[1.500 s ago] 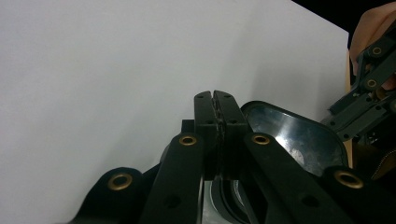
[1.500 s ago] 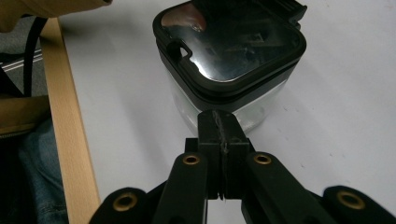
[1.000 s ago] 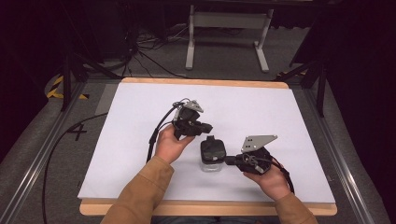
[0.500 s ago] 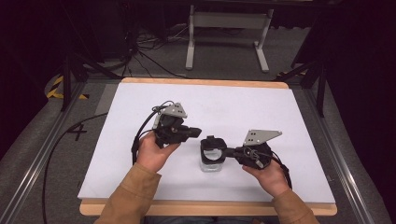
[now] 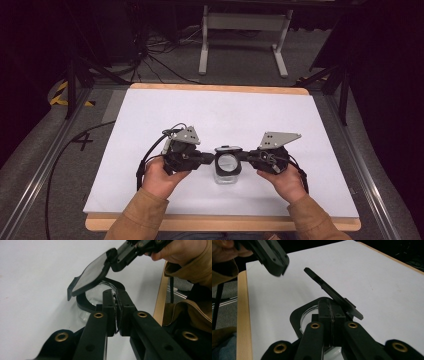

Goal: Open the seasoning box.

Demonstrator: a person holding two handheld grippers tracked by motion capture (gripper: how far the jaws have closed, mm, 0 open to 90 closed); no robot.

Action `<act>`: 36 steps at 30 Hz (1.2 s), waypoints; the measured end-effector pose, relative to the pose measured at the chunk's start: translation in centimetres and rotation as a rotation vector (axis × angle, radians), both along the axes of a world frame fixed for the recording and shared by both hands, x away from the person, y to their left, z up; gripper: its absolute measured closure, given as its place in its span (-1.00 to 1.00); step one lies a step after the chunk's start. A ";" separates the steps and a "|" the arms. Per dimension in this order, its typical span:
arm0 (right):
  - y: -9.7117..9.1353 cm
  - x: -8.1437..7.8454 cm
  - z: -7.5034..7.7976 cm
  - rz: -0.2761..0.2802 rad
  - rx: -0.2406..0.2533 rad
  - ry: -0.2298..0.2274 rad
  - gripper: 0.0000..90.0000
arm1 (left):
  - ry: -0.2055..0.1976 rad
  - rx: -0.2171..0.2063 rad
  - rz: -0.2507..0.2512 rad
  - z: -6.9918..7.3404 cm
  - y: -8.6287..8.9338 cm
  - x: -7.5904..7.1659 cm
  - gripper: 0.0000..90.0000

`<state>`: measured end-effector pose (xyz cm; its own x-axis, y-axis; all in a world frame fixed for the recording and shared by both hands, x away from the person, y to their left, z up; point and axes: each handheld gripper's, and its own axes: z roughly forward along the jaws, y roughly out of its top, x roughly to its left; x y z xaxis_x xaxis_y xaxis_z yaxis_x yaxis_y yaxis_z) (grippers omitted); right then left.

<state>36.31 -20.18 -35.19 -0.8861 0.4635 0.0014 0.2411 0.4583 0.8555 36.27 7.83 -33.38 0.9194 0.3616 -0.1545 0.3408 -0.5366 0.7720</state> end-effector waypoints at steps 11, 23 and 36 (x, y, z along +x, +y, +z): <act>0.2 0.3 0.3 -0.012 0.019 0.002 1.00 | 0.019 0.032 0.014 -2.6 -2.5 0.0 0.99; 0.1 1.5 0.0 -0.012 0.043 -0.010 1.00 | 0.021 0.080 0.067 -3.5 -4.1 0.0 0.99; 0.9 3.5 0.0 -0.050 0.082 -0.019 1.00 | -0.007 0.078 0.060 -3.6 -4.1 -0.1 1.00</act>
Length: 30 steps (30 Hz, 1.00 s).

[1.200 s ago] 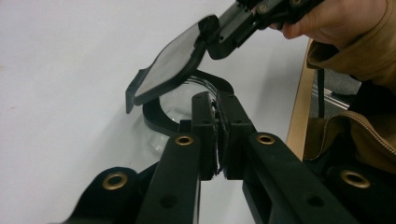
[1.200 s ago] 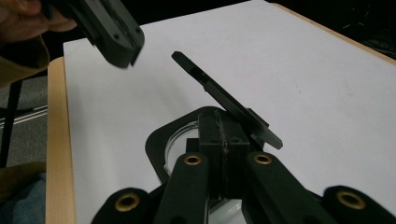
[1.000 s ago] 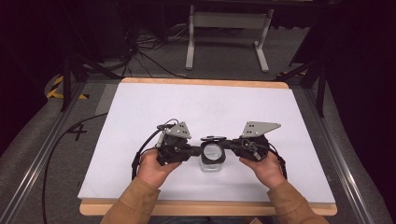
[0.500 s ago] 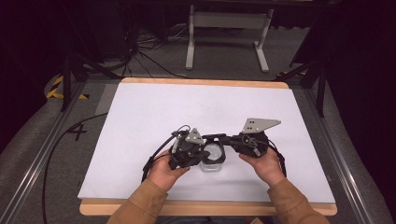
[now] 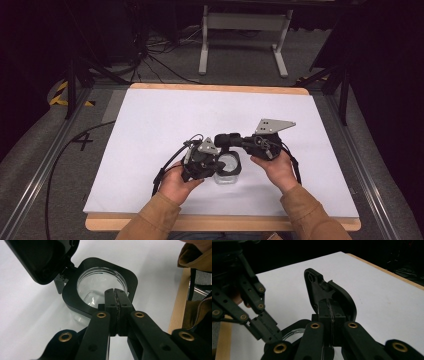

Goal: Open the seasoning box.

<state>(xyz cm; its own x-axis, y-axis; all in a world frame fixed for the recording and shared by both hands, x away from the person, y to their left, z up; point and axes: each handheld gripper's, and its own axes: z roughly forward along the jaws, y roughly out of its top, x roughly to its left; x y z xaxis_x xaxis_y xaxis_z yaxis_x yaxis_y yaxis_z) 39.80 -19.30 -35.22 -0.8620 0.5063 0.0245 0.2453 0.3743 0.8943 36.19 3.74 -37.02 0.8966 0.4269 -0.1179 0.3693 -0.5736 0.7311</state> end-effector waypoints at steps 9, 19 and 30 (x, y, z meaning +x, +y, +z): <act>0.0 1.2 -0.8 -0.097 0.049 0.032 1.00 | -0.020 0.009 -0.007 0.0 0.0 -0.2 0.99; -0.2 0.5 -0.7 -0.112 0.033 0.042 0.99 | -0.001 0.007 -0.033 0.1 -0.1 -0.2 0.91; -2.9 -2.6 -1.2 -0.115 -0.075 0.030 0.99 | -0.019 -0.089 0.033 1.8 2.5 0.8 0.78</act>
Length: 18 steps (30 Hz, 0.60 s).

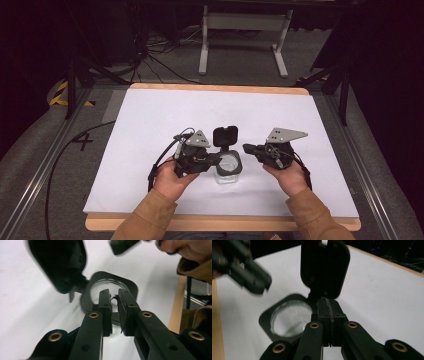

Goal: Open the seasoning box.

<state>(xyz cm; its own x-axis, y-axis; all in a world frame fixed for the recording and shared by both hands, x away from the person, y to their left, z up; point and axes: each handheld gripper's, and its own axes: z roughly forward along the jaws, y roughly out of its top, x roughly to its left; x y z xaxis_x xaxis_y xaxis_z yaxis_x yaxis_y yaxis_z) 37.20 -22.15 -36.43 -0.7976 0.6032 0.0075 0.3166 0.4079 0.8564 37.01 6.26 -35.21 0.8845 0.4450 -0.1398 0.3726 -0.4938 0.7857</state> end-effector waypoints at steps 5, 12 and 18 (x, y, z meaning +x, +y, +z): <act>0.3 -0.6 -1.8 0.031 -0.110 0.053 0.99 | -0.018 -0.026 0.033 0.2 0.7 0.4 0.69; 0.8 -1.3 -3.1 0.079 -0.177 0.171 0.99 | -0.026 0.014 0.034 0.0 0.5 0.7 0.69; 1.8 -1.8 -4.0 0.131 -0.204 0.202 0.99 | -0.025 0.006 0.042 0.1 0.7 0.6 0.70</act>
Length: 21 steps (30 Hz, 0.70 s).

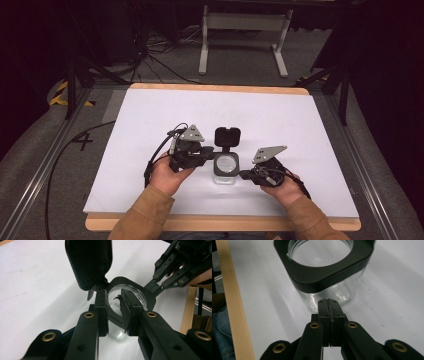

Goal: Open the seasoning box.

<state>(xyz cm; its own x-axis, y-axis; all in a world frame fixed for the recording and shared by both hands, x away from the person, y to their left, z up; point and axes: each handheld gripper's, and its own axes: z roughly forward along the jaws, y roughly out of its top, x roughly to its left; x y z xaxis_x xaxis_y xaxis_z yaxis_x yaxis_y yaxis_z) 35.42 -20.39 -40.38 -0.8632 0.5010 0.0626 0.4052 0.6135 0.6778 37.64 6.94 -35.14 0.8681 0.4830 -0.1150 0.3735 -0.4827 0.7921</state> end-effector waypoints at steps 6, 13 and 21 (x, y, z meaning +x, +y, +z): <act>-0.1 -0.1 0.4 0.007 0.003 -0.010 0.99 | 0.010 0.000 -0.003 0.0 0.2 0.1 0.69; -1.4 0.2 1.5 -0.027 0.035 -0.038 0.99 | 0.018 0.009 0.011 -0.2 0.6 0.5 0.69; -4.7 1.3 3.3 -0.133 0.078 -0.109 0.98 | 0.018 0.010 0.084 0.4 3.6 0.7 0.69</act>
<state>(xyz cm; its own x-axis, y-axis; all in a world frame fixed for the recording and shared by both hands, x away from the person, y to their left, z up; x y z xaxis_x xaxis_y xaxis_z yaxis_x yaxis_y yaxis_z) 36.67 -25.12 -37.05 -0.7937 0.6082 0.0158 0.4008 0.5032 0.7656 38.30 10.51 -34.71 0.8225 0.5548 -0.1256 0.4273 -0.4568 0.7802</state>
